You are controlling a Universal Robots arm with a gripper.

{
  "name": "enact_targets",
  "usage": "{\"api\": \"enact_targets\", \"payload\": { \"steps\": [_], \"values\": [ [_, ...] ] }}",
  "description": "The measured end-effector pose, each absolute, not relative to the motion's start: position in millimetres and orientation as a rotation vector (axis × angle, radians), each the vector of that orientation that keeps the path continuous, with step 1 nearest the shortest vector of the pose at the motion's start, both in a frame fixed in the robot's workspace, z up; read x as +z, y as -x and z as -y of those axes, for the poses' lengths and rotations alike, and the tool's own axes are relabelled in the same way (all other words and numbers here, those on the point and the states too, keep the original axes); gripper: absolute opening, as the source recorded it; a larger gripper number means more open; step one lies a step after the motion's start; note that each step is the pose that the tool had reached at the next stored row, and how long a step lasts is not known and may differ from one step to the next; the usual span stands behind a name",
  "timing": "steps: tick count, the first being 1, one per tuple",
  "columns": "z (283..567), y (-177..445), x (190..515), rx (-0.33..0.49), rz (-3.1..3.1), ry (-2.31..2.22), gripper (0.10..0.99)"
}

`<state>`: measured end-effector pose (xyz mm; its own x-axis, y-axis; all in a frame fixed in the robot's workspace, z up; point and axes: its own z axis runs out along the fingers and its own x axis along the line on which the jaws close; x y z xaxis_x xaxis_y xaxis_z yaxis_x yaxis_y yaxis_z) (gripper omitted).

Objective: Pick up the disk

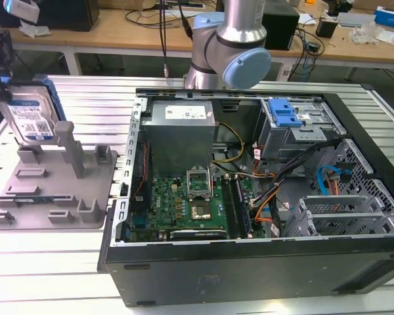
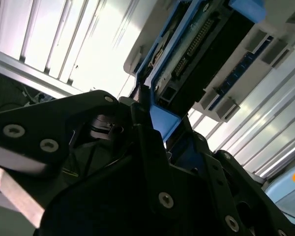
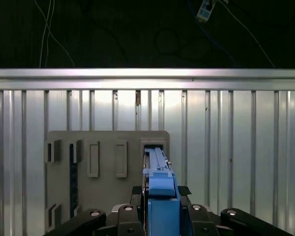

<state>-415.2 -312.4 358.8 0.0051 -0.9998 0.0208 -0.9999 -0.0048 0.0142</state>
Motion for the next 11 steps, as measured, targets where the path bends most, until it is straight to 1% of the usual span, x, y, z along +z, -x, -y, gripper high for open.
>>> {"api": "enact_targets", "payload": {
  "steps": [4,11],
  "values": [
    [312.8,414.9,388.3,0.007,2.198,-2.209,0.365],
    [313.7,414.1,425.8,0.007,2.199,-2.21,0.365]
  ]
}}
